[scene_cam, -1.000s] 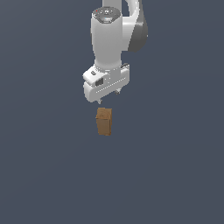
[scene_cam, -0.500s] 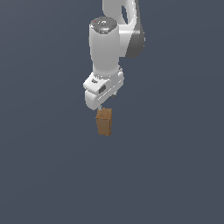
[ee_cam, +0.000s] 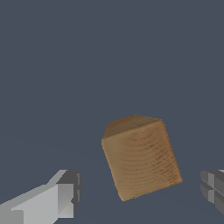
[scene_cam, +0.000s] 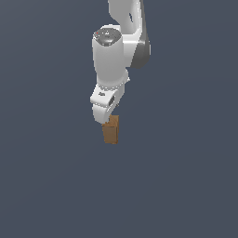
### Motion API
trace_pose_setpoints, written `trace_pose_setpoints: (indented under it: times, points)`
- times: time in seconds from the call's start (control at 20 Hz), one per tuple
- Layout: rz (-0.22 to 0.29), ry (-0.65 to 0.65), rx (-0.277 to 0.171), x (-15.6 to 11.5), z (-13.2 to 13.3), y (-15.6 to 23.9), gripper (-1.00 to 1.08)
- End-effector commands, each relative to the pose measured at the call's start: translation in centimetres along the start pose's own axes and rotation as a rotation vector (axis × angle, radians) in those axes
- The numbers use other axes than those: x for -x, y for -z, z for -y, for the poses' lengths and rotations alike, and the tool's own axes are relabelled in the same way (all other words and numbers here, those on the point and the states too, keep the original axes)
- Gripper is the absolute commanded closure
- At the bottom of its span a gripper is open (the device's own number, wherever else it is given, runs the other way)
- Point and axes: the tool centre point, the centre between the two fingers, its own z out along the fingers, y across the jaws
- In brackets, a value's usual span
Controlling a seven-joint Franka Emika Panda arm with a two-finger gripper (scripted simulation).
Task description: Pick up the object and move it to a goal position.
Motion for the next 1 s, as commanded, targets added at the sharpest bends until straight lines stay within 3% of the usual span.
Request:
trace_pose_setpoints:
  times: [0.0,0.5,0.95]
  points:
    - [-0.001,0.065,0.002,0.1,-0.2,-0.5,-0.92]
    - [-0.007,0.258,0.008,0.4,-0.9,-1.9,-0.92]
    - [-0.009,0.321,0.01,0.5,-1.2,-2.3,-0.92]
